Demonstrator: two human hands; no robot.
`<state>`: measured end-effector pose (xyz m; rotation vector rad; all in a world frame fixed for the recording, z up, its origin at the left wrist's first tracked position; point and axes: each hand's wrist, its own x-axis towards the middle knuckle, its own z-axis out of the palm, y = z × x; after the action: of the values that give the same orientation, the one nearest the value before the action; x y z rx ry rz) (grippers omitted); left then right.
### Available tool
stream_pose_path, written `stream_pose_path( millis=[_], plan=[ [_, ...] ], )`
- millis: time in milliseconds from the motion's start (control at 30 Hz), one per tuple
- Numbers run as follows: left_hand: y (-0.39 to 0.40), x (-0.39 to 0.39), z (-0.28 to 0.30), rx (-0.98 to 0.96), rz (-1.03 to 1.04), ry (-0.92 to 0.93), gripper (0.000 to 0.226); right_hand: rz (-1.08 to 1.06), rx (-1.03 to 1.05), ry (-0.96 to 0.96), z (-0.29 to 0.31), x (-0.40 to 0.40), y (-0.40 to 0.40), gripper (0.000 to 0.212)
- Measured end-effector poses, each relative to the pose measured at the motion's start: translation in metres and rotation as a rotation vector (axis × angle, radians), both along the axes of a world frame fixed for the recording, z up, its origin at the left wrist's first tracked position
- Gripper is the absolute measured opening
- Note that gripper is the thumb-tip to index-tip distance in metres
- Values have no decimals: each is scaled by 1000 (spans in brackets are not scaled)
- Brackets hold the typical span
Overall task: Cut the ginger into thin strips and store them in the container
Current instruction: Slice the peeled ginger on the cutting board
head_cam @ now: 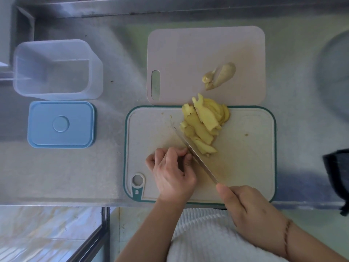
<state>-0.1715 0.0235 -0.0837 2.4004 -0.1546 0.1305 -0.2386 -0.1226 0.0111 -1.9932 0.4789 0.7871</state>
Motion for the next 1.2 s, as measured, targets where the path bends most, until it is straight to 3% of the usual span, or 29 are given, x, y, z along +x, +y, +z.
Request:
stream_pose_path(
  millis=[267, 367, 600, 733, 1200],
  plan=[
    [-2, 0, 0, -11, 8, -7, 9, 12, -4, -100, -27, 50, 15, 66],
    [-1, -1, 0, -22, -2, -17, 6, -53, 25, -133, -30, 48, 7, 59],
    [0, -1, 1, -37, -6, -9, 5, -87, 112, -47, -13, 40, -4, 68],
    [0, -2, 0, -35, 6, -11, 8, -55, 50, -34, 2, 18, -6, 74],
    [-1, -2, 0, -35, 7, -14, 7, -49, -3, -100, 8, 2, -1, 60]
  ],
)
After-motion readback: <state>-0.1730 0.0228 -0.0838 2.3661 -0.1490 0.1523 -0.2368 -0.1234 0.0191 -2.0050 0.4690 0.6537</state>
